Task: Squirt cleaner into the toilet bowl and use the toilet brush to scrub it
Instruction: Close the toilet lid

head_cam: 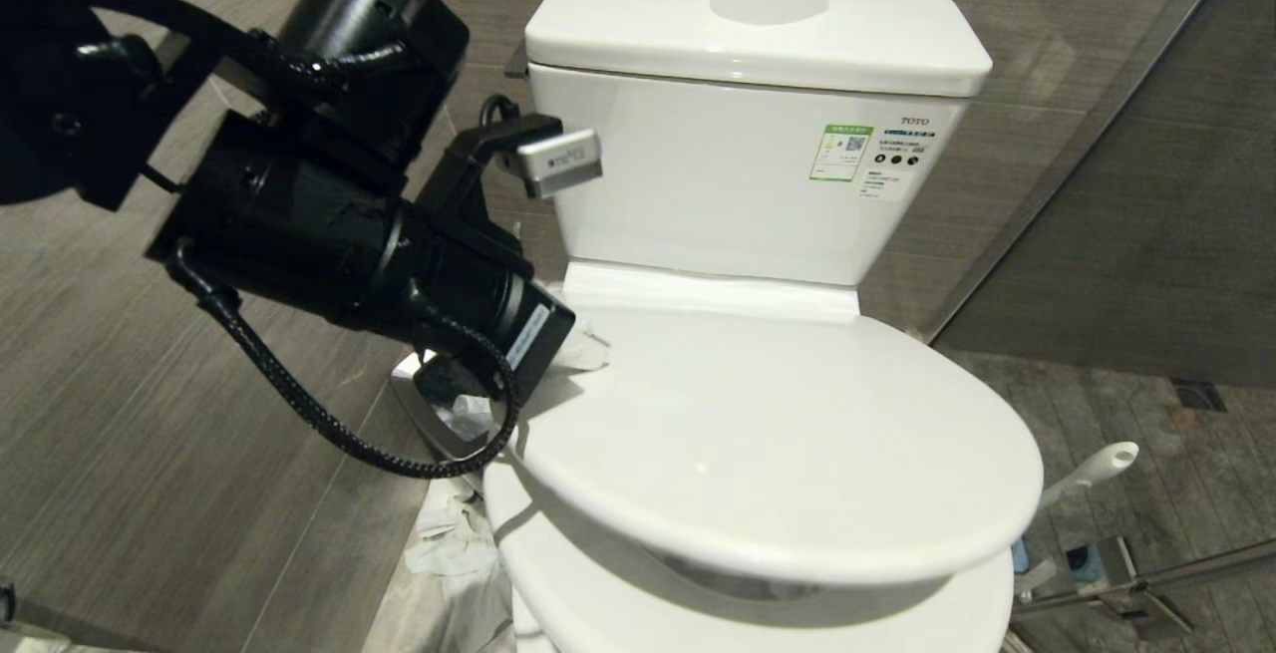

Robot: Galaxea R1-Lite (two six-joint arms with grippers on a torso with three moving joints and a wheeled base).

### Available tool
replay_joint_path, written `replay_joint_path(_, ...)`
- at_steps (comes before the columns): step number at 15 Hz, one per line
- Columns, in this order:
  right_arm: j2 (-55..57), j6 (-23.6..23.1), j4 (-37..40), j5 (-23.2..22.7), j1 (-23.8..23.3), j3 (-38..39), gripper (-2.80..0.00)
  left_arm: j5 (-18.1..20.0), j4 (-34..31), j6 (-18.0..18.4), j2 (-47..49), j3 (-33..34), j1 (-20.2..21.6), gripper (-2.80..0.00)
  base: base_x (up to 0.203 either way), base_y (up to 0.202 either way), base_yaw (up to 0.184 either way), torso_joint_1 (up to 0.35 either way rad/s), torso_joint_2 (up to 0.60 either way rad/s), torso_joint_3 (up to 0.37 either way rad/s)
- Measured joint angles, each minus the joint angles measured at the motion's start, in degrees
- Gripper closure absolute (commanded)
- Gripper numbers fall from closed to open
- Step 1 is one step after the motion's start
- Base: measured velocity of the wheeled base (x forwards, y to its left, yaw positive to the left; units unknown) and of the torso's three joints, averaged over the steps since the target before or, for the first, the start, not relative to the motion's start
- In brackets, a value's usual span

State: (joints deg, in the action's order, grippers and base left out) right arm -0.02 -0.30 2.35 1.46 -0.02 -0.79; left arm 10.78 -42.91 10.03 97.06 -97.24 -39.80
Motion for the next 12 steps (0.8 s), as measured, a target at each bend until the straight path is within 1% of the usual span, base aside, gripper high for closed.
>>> replay_joint_path(2, 0.0, 0.0, 0.03, 0.02, 0.02, 0.0, 0.0, 1.56, 0.01, -1.05, 0.54, 2.06, -0.05, 0.0, 0.0, 0.0, 0.0, 0.0, 0.0, 0.0)
replay_joint_path(4, 0.0, -0.02, 0.02, -0.02, 0.02, 0.0, 0.0, 4.98, -0.05, -1.73, 1.26, 2.54, -0.05, 0.0, 0.0, 0.0, 0.0, 0.0, 0.0, 0.0)
replay_joint_path(6, 0.0, 0.0, 0.04, -0.01, 0.02, 0.0, 0.0, 6.93, -0.25, -3.86, 2.08, 2.68, 0.3, 0.0, 0.0, 0.0, 0.0, 0.0, 0.0, 0.0)
replay_joint_path(8, -0.02, 0.0, 0.02, -0.01, 0.02, 0.0, 0.0, 6.95, -0.31, -6.42, 3.1, 2.53, 1.24, 0.0, 0.0, 0.0, 0.0, 0.0, 0.0, 0.0)
replay_joint_path(12, 0.0, -0.02, 0.02, 0.02, 0.02, 0.0, 0.0, 6.83, -3.23, -6.53, 4.54, 2.73, 2.51, 0.0, 0.0, 0.0, 0.0, 0.0, 0.0, 0.0)
